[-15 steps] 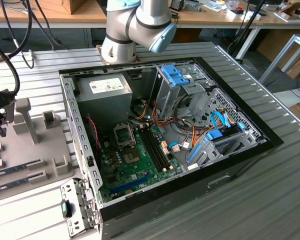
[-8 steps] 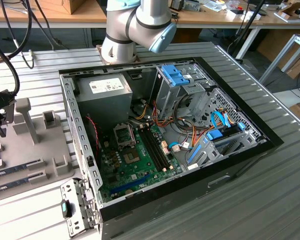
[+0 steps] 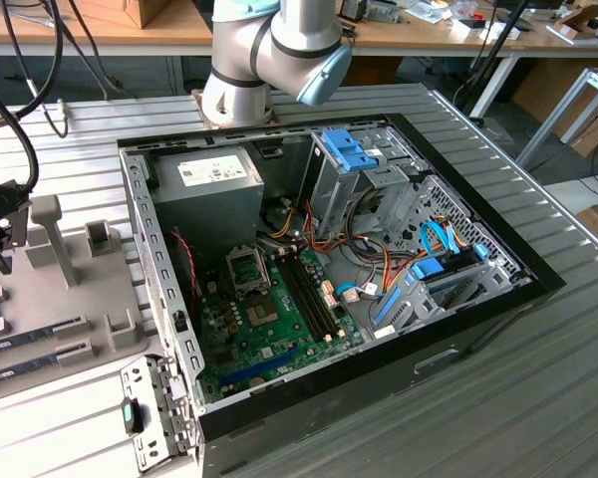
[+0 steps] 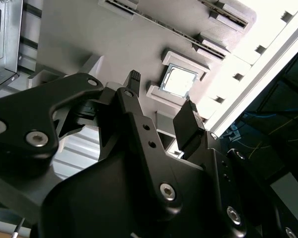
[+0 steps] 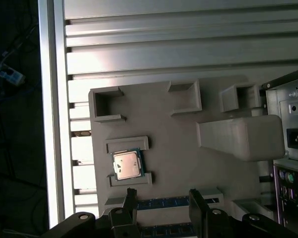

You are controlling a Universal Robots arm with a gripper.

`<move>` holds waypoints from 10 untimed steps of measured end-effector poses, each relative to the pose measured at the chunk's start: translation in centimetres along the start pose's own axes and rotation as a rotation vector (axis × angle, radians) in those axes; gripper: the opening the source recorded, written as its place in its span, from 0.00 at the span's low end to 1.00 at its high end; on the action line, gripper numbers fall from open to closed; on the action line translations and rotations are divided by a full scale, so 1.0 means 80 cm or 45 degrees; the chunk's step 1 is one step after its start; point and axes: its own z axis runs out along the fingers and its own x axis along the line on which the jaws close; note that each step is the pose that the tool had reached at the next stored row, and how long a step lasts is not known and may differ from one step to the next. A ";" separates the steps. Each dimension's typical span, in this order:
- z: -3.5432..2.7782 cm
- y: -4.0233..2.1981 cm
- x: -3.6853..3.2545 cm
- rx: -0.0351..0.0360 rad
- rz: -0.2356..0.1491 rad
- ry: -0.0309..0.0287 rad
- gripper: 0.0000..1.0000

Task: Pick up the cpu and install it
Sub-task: 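Pick up the cpu and move it towards the insertion slot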

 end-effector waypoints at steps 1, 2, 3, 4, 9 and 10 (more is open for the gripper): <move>0.0002 0.0000 0.0001 -0.0001 0.000 -0.0001 0.54; 0.0005 0.0000 0.0002 -0.0001 0.000 -0.0001 0.54; 0.0006 0.0000 0.0002 0.0000 0.000 -0.0001 0.54; 0.0067 -0.0004 0.0025 -0.0001 0.000 -0.0001 0.54; 0.0135 -0.0008 0.0048 -0.0001 0.000 -0.0002 0.54; 0.0136 -0.0008 0.0049 -0.0001 0.000 -0.0001 0.54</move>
